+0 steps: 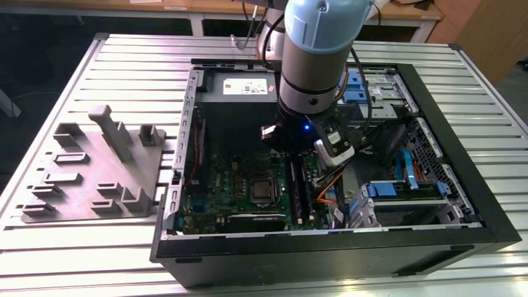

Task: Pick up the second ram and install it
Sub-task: 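Press down the second ram until it locks into place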

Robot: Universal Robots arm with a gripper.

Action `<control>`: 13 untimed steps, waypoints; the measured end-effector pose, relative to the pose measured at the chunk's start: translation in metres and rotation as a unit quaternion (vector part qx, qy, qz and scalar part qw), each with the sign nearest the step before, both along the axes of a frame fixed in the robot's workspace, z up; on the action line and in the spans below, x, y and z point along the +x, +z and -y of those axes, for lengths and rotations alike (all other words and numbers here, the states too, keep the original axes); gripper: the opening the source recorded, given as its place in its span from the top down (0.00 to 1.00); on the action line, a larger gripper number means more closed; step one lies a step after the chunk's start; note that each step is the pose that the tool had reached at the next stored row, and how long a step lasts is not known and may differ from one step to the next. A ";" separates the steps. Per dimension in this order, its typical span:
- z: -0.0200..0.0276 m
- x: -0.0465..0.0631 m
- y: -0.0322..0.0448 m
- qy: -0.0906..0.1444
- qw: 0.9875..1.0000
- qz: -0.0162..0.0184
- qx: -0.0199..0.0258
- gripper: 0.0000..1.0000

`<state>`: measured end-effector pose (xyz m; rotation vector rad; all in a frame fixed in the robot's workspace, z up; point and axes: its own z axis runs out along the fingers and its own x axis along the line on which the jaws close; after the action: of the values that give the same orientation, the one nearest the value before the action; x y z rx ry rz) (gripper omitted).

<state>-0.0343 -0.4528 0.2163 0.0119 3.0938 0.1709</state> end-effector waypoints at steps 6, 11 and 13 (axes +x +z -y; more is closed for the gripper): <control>-0.0001 0.000 0.0068 0.000 1.000 0.000 0.001 0.90; 0.0000 0.000 0.0202 0.000 1.000 0.000 0.000 0.90; -0.0001 0.000 0.0203 0.000 1.000 0.000 0.000 0.90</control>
<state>-0.0343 -0.4528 0.2365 0.0120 3.0937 0.1715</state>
